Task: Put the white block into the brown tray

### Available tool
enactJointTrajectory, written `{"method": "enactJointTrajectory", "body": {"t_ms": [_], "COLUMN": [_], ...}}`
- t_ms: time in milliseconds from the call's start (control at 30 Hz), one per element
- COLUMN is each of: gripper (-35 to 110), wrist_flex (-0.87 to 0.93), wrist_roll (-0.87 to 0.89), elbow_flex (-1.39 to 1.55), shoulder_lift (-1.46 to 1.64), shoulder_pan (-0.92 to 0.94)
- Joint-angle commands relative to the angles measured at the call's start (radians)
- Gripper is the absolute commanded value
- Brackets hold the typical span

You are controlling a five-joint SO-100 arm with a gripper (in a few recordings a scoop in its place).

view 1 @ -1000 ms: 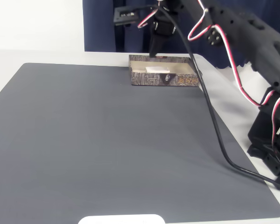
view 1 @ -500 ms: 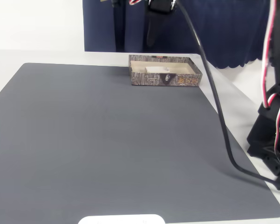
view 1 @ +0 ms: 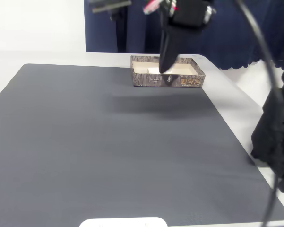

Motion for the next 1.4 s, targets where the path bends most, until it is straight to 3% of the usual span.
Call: {"method": "enactJointTrajectory", "body": {"t_ms": [0, 300, 700, 1067, 1367], "gripper": [0, 0, 0, 0, 0], "wrist_flex": [-0.083, -0.167, -0.189, -0.167, -0.265], "wrist_roll": [0.034, 0.114, 0.252, 0.350, 0.367], "elbow_flex": [0.167, 0.660, 1.020, 1.146, 1.252], "shoulder_lift": [0.179, 0.657, 1.074, 1.210, 1.212], "shoulder_pan": [-0.075, -0.114, -0.204, -0.238, -0.252]}}
